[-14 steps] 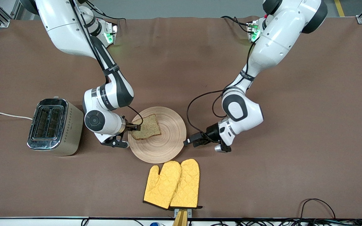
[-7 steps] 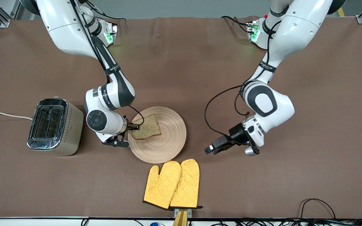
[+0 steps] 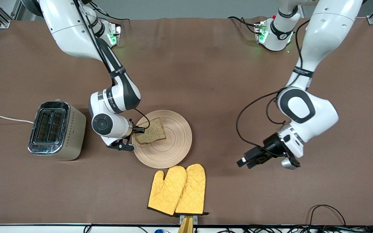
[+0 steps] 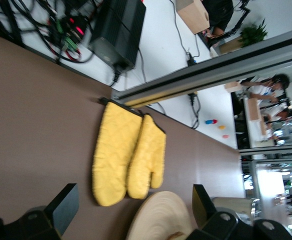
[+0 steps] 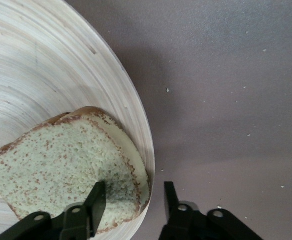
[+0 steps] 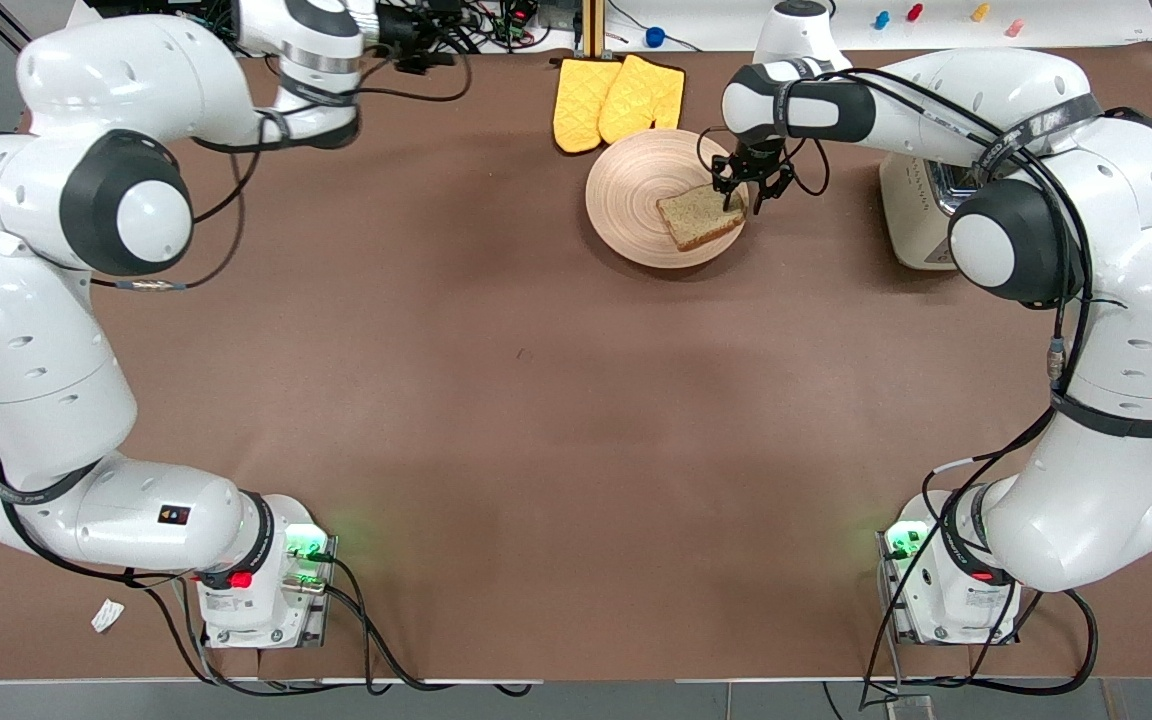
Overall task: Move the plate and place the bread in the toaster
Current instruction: 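Grasp the bread with the right gripper while the left gripper releases the plate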
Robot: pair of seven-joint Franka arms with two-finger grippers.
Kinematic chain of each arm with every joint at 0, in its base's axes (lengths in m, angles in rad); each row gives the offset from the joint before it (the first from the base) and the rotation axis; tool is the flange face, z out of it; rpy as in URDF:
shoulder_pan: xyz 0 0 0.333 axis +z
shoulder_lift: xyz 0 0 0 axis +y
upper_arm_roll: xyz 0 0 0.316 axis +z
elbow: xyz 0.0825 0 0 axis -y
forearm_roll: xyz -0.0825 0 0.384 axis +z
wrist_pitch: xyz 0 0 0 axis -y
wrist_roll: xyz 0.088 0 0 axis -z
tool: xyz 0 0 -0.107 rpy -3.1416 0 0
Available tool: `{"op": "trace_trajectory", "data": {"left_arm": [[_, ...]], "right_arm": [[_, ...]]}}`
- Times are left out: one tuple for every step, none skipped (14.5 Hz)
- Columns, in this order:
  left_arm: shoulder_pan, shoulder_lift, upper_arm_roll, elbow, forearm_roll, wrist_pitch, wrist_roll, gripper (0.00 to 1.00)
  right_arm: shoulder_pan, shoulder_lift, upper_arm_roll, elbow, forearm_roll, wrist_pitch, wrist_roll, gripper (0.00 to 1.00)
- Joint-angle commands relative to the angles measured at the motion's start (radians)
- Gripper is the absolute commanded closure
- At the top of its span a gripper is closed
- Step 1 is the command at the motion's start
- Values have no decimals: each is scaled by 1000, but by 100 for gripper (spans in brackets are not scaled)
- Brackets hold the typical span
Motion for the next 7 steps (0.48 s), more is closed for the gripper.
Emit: {"op": "trace_trajectory", "data": {"left_arm": [[82,-20,-2,-2,171,-94,-49,0],[111,-18,-2,19,242,-129,-78,0],[140,-18,-2,47,328,-174,-118,0],[166,-17,-2,84,417,-211,-166,0],[173,-18,-2,124,493,-246,-216,0],[168,-17,-2,157,563,-268,-290,0],[163,-16,-2,179,641,-269,-387,0]], "right_arm": [[12,2,-1,0,14,-4,18,55],[12,2,-1,0,14,-4,18,56],[12,4,-1,0,14,-4,18,61],[12,4,-1,0,14,-3,18,65],[12,4,-1,0,14,-3,18,69],[12,4,-1,0,14,-3,18,75],[12,4,-1,0,14,-1,18,79]]}}
